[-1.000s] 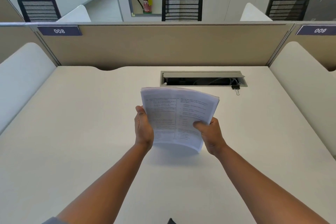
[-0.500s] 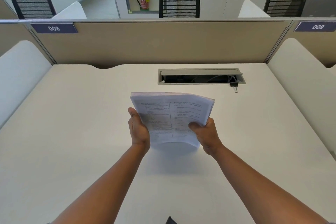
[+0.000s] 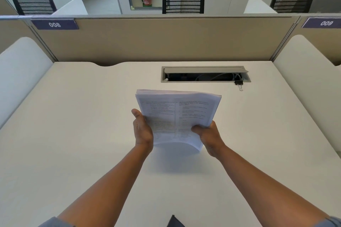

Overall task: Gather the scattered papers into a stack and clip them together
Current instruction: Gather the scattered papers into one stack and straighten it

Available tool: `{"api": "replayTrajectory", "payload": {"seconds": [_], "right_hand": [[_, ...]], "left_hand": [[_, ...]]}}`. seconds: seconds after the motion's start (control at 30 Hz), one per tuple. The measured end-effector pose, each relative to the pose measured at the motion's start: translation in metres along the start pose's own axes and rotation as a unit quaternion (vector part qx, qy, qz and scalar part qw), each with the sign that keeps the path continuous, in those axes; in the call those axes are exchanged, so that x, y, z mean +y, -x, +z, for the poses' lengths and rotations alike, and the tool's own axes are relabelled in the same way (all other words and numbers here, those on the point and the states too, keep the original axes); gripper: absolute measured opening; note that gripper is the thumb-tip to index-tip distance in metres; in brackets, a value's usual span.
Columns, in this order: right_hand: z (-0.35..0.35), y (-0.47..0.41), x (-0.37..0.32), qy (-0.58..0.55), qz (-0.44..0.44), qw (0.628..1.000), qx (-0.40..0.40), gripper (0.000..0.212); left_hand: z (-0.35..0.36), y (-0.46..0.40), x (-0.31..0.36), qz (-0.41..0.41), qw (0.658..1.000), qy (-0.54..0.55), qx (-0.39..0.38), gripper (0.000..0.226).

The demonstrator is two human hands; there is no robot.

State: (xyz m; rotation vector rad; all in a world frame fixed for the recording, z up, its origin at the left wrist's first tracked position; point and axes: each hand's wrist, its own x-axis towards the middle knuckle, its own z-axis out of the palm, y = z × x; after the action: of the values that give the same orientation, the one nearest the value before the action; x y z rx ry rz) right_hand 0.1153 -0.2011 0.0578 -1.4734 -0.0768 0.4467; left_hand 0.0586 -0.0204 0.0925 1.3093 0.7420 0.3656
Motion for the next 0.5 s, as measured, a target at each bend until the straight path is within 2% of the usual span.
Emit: {"api": "replayTrajectory", "payload": {"seconds": [0.23,0.4,0.43,0.5], "right_hand": [[-0.002,-0.003,0.008,-0.002,0.025,1.0,-0.015,0.041],[-0.008,-0.008,0.008,0.016,0.044,0.999,-0.021,0.03],[-0.009,-0.009,0.008,0.02,0.053,0.998,-0.023,0.03],[-0.012,-0.011,0.007,0.025,0.078,0.996,-0.022,0.03]], "left_hand": [[-0.005,0.002,-0.007,0.006,1.0,-0.006,-0.012,0.065],[-0.013,-0.01,-0.017,0.034,0.995,-0.029,-0.088,0.08],[-0.015,-0.012,-0.017,0.037,0.993,-0.045,-0.104,0.078],[-0.021,-0.018,-0.015,0.035,0.986,-0.096,-0.13,0.058]]}}
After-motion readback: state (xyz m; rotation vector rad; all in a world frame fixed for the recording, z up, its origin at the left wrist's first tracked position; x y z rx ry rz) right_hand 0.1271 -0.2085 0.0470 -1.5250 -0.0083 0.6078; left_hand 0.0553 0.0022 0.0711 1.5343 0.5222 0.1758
